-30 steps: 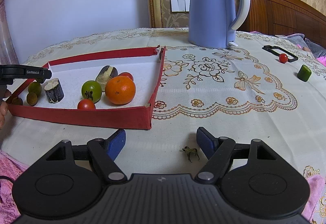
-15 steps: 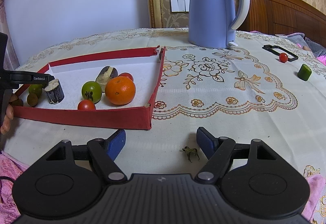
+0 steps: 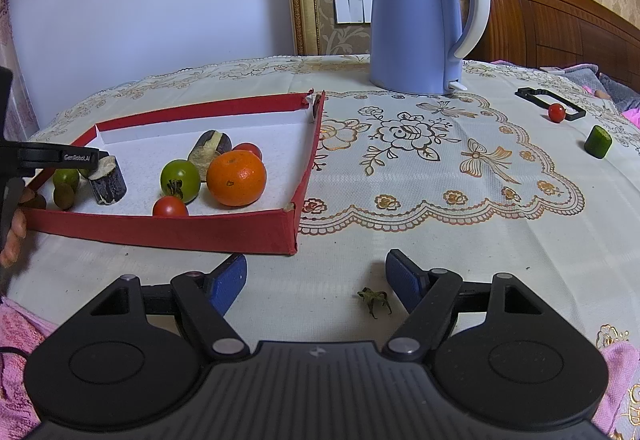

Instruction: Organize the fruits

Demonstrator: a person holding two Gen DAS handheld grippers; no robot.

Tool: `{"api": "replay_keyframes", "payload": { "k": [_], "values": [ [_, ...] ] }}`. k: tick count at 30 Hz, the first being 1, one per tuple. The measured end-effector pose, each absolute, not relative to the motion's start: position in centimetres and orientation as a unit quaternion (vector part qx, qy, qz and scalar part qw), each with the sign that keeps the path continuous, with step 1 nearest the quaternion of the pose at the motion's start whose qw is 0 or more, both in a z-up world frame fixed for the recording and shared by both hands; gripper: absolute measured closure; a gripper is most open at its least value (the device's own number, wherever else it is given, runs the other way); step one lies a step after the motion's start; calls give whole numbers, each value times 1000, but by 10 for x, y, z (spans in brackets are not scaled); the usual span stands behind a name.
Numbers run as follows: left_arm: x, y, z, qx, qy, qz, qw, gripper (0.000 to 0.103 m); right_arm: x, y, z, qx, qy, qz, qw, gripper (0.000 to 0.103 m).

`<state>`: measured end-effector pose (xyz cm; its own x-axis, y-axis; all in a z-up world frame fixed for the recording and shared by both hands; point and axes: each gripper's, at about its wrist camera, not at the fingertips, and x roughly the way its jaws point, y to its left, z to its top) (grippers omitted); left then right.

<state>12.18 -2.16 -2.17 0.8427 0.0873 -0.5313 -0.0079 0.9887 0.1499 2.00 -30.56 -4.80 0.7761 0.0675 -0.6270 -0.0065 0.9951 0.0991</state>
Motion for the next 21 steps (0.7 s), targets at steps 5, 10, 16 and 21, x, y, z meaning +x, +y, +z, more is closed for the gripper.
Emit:
{"api": "replay_keyframes", "payload": {
  "k": [5, 10, 16, 21],
  "values": [
    [75, -20, 6, 69, 223, 34, 972, 3, 10, -314, -43, 88, 301, -3, 950, 22],
    [14, -36, 30, 81, 179, -2, 980, 0, 4, -296, -35, 83, 294, 17, 952, 20],
    [-31, -55, 31, 91, 163, -26, 982, 0, -3, -270, -28, 55, 289, 34, 955, 20],
    [-36, -59, 27, 75, 193, -39, 978, 0, -10, -258, -27, 38, 285, 29, 957, 20]
  ]
}}
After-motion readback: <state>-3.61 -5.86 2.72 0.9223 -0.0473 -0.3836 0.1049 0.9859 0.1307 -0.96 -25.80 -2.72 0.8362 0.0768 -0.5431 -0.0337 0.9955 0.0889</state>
